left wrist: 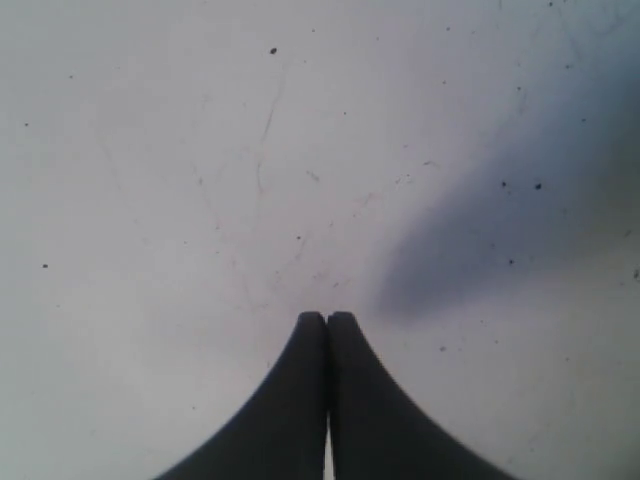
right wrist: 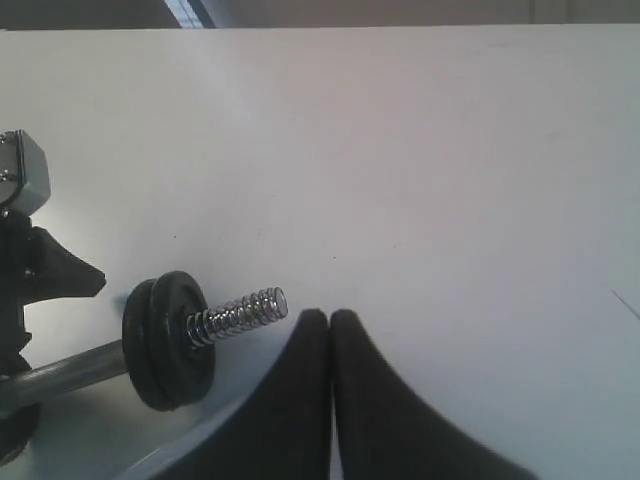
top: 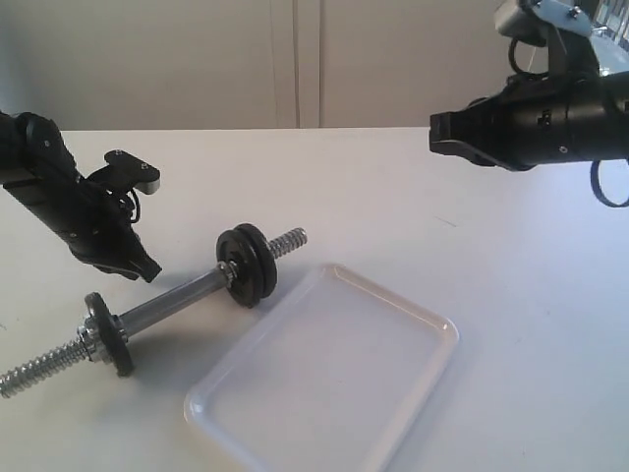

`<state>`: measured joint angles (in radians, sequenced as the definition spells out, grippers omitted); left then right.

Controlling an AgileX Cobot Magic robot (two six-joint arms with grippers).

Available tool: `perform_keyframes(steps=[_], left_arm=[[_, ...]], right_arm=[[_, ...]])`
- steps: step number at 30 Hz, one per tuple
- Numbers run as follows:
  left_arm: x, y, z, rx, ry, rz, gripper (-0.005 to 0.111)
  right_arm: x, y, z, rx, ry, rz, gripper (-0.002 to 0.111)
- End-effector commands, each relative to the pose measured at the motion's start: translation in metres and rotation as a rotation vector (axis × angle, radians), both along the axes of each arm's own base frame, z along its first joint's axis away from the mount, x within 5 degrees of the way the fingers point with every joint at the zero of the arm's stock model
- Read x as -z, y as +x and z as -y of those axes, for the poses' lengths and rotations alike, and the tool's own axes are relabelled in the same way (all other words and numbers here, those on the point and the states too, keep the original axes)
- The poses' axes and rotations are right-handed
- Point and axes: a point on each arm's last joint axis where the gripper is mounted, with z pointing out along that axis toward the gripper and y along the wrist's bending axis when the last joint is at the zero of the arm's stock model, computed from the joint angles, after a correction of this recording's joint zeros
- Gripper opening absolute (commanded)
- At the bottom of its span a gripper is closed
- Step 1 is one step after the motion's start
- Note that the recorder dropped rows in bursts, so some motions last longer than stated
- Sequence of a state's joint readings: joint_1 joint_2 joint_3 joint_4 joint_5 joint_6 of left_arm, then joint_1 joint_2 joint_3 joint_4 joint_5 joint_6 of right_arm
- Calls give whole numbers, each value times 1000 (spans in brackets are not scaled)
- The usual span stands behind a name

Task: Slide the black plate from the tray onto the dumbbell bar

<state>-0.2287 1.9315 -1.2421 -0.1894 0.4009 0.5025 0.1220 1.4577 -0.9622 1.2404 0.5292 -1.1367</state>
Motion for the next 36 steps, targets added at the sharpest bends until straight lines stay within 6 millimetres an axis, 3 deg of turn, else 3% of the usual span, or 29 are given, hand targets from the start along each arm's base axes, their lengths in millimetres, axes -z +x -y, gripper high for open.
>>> perform_keyframes(steps=[1,7,19,36], left_arm=[[2,-4,2,-8,-14,-29,0],[2,-4,3,-16,-25,-37,0],[2,-2,3,16,-15,-9,0],[2,-3,3,15,-19,-20,0]], right_arm=[[-12,-18,4,26,16,46,0],[-30,-36,6,40,57,94,0],[-67,-93,19,124,82,289,0],[-64,-100,16,86,101,269,0]])
